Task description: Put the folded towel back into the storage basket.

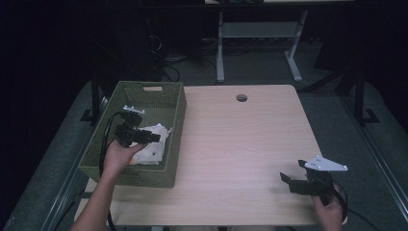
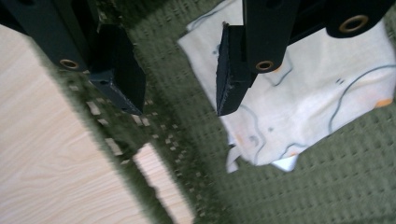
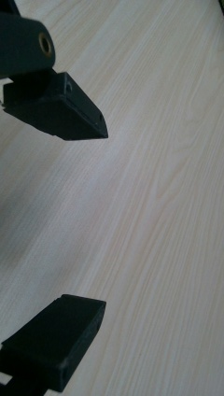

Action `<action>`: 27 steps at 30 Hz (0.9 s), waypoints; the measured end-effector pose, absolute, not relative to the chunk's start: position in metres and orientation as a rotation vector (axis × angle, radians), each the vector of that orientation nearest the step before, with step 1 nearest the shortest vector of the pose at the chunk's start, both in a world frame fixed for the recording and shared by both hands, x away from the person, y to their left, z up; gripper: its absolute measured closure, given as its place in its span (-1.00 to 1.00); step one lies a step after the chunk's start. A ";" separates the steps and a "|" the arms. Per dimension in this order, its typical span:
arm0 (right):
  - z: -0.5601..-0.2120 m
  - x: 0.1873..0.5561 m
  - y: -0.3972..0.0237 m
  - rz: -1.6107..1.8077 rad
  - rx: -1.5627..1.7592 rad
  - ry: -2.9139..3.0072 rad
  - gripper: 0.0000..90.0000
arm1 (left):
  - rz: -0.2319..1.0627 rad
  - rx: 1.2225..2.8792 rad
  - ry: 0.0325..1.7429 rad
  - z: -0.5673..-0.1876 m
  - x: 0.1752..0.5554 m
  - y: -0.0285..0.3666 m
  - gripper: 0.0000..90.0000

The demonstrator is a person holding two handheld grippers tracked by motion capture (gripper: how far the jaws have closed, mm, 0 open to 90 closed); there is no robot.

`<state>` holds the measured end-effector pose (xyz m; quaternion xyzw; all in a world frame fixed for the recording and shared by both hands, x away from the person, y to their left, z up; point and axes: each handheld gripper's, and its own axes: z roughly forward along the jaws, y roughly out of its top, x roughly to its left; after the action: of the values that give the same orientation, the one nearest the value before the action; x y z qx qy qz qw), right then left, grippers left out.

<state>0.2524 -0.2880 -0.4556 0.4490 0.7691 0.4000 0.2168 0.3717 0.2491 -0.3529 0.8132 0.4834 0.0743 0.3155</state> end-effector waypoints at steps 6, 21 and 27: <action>-0.455 0.252 -0.288 1.111 1.241 2.130 -0.69 | 0.232 2.156 1.220 -0.339 0.364 0.235 0.17; -0.456 0.251 -0.286 1.106 1.236 2.141 -0.69 | 0.267 2.152 1.144 -0.321 0.352 0.221 0.13; -0.456 0.251 -0.286 1.104 1.232 2.143 -0.69 | 0.272 2.164 1.123 -0.318 0.350 0.212 0.12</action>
<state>0.2513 -0.2859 -0.4564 0.4445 0.7729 0.3983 0.2153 0.3503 0.2118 -0.3178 0.8305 0.4309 0.1042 0.3373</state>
